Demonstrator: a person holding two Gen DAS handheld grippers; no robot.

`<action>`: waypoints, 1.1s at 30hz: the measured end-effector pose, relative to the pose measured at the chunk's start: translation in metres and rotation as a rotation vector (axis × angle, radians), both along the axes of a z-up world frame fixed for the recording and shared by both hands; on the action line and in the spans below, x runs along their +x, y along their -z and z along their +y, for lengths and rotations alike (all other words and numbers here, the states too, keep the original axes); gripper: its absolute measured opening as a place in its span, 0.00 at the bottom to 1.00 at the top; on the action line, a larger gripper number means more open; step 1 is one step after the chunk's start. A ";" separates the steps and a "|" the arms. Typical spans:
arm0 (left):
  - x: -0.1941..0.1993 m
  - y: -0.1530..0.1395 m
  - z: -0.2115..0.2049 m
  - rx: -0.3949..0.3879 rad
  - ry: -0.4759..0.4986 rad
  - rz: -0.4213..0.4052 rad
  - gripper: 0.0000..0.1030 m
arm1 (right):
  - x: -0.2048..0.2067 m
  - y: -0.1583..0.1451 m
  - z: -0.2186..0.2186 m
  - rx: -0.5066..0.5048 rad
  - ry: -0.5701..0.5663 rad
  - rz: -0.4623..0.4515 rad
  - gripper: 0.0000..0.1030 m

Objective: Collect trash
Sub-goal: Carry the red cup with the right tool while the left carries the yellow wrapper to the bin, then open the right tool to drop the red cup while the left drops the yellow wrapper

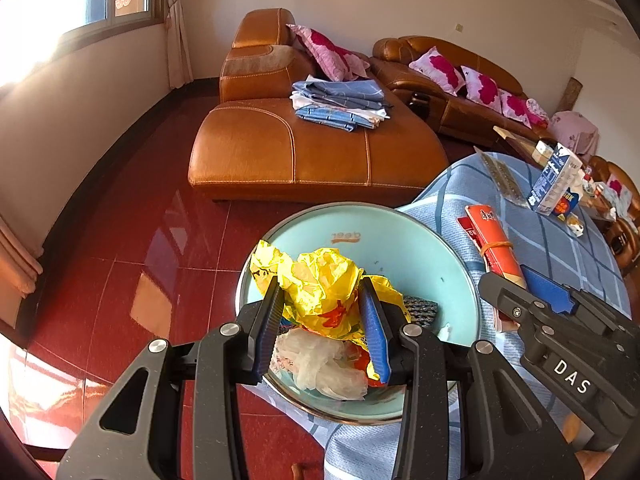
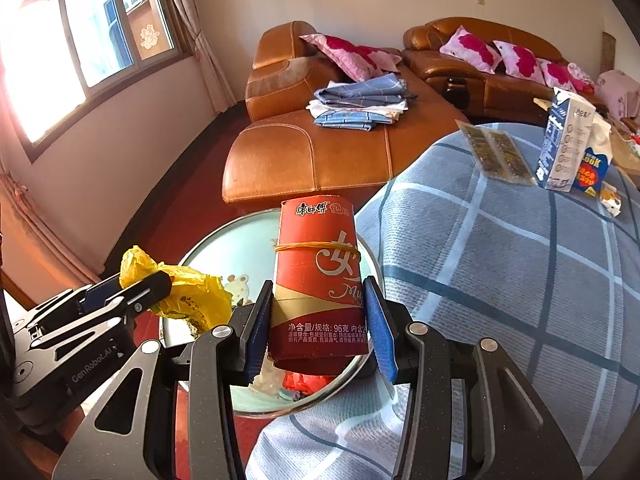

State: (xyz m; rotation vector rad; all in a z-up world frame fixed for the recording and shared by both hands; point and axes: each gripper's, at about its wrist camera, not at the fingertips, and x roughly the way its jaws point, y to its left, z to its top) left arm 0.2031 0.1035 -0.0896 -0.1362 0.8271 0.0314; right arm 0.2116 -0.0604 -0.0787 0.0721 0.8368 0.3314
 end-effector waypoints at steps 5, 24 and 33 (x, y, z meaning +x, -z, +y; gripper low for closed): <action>0.011 0.004 -0.006 0.003 0.006 0.015 0.37 | 0.007 0.003 0.002 0.002 -0.011 0.011 0.43; 0.034 0.022 -0.001 -0.010 0.000 0.073 0.37 | 0.044 0.025 0.015 -0.001 -0.069 0.101 0.43; 0.038 0.024 -0.005 -0.004 -0.004 0.085 0.37 | 0.055 0.034 0.013 0.037 -0.081 0.142 0.50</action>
